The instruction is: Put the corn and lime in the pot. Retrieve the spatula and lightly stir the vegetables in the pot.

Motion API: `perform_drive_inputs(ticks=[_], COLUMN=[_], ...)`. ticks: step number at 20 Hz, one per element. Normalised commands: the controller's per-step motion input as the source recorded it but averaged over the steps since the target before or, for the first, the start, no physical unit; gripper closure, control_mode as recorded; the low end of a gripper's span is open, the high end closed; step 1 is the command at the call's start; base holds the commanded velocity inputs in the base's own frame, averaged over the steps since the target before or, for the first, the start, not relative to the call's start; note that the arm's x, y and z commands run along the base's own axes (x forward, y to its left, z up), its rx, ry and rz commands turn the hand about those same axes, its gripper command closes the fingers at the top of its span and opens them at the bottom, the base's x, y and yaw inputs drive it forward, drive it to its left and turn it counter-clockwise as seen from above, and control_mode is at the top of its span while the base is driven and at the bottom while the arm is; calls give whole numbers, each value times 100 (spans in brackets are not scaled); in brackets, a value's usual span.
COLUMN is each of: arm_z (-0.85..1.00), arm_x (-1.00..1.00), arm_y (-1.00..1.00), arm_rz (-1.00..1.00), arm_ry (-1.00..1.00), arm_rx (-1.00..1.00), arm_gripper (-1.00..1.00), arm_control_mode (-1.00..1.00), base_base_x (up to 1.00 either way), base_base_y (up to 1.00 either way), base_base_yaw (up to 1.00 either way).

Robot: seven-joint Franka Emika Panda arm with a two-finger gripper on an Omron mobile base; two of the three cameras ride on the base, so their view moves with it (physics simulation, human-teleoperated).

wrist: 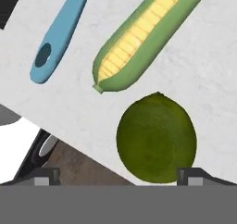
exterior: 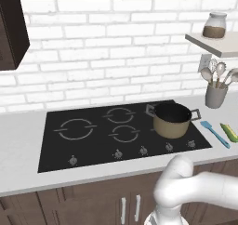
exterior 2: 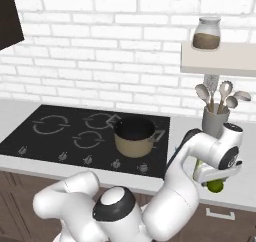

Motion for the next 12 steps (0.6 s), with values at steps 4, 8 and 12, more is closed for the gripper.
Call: perform_drive_inputs(ticks=[4,8,12], arm_z=[-3,-14,-14], arm_x=[20,8,22], arm_y=[11,0,0], arm_rz=[19,16,13], arm_ry=[-6,-9,-11], arm_rx=[0,-3,-4], arm_gripper=[-100,-100,-100], arm_control_mode=[-100,-100,-100], base_base_x=[0,0,0], base_base_y=[0,0,0], base_base_yaw=[0,0,0])
